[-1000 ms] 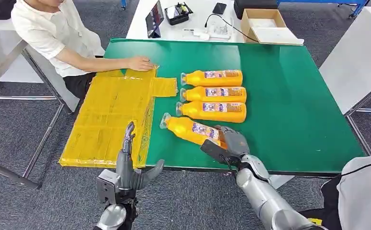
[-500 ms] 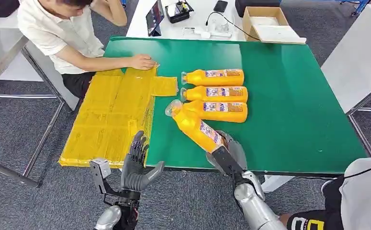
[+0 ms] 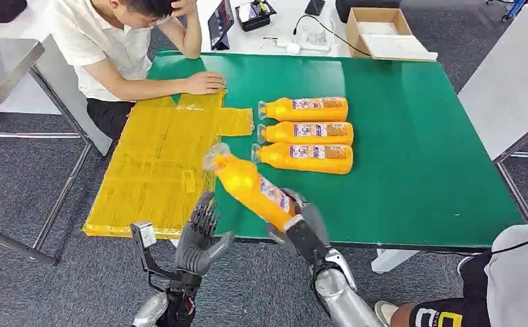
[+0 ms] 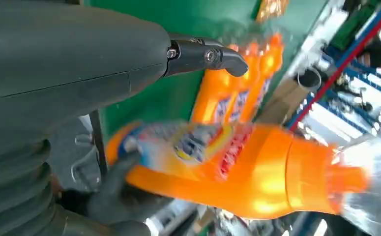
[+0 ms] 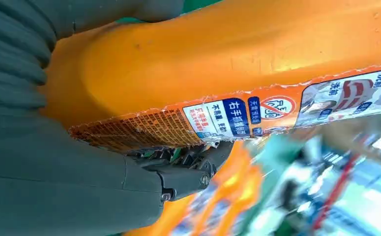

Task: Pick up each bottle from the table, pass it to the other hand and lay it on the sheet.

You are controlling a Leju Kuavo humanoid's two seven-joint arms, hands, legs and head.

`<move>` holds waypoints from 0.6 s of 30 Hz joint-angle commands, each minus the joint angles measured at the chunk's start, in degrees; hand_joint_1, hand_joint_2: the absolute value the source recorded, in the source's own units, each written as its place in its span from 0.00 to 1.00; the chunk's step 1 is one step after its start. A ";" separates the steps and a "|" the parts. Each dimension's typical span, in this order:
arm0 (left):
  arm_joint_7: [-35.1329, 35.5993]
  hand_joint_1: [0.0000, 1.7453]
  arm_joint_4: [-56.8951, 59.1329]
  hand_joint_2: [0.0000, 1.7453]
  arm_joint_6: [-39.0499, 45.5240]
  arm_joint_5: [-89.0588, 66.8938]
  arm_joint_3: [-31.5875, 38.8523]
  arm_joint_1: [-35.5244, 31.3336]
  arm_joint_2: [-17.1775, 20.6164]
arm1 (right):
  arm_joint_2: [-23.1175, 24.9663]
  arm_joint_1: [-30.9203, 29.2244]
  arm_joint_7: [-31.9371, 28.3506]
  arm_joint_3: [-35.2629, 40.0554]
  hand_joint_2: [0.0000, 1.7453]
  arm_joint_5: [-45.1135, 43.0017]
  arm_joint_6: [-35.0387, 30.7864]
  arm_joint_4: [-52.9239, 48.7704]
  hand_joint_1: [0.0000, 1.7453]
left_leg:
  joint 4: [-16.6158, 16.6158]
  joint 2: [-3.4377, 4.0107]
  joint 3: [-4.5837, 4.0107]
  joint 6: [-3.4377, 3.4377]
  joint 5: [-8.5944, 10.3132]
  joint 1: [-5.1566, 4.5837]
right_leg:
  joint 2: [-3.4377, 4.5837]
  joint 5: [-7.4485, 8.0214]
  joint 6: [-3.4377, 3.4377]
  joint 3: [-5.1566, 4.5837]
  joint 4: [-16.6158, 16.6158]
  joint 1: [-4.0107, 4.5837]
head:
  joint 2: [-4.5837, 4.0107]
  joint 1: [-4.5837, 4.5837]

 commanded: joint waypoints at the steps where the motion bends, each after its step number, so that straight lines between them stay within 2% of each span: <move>1: -0.29 0.00 1.24 1.00 -5.45 2.49 -2.66 -2.80 1.93 | -0.83 -0.40 -5.75 13.31 1.00 1.39 -2.14 -0.79 0.92 | -0.03 -0.01 0.10 -0.05 -0.02 0.02 | -0.02 -0.03 -0.08 0.10 -0.03 0.02 | 0.00 0.02; 2: -0.38 0.00 1.27 1.00 -6.16 2.71 -2.77 -2.94 1.93 | -0.79 -0.31 -6.19 13.59 1.00 0.99 -2.44 -0.93 0.89 | -0.03 0.01 0.26 -0.09 -0.10 0.06 | -0.01 -0.10 -0.15 0.28 -0.04 0.07 | 0.00 0.04; 4: -1.46 0.00 0.77 1.00 -6.58 2.15 -2.81 -3.11 1.64 | -0.73 -0.23 -6.51 13.89 1.00 -0.23 -1.33 -0.91 0.92 | -0.03 -0.02 0.10 -0.05 -0.03 0.01 | -0.02 -0.04 -0.08 0.11 -0.02 0.01 | 0.00 0.02; 7: -4.68 0.00 -1.73 1.00 -6.97 0.27 -2.94 -2.90 1.39 | -0.63 -0.93 -6.26 14.30 1.00 -0.28 -0.40 1.53 0.88 | -0.02 -0.02 0.07 -0.05 -0.02 0.02 | -0.02 -0.03 -0.08 0.10 -0.03 0.02 | 0.00 0.02; 15: -5.30 0.00 -3.60 1.00 -8.56 0.09 -3.31 -2.56 1.69 | -0.58 -1.61 -6.15 14.87 1.00 0.24 0.28 3.62 0.86 | -0.03 -0.02 0.13 -0.06 -0.05 0.01 | -0.03 -0.06 -0.09 0.15 -0.03 0.02 | 0.00 0.02; 17: -5.36 0.00 -4.33 1.00 -8.55 0.13 -3.07 -2.84 1.54 | -0.57 -1.58 -6.09 14.91 1.00 0.29 0.48 4.70 0.88 | -0.04 -0.03 0.10 -0.05 -0.03 0.02 | -0.04 -0.04 -0.08 0.13 -0.05 0.02 | 0.00 0.02; 18: -5.44 0.00 -4.31 1.00 -8.48 -0.06 -2.98 -3.07 1.55 | -0.46 -1.77 -6.09 15.03 1.00 0.29 0.80 5.31 0.89 | -0.03 -0.02 0.37 -0.12 -0.14 0.07 | -0.05 -0.14 -0.19 0.40 -0.06 0.09 | 0.00 0.02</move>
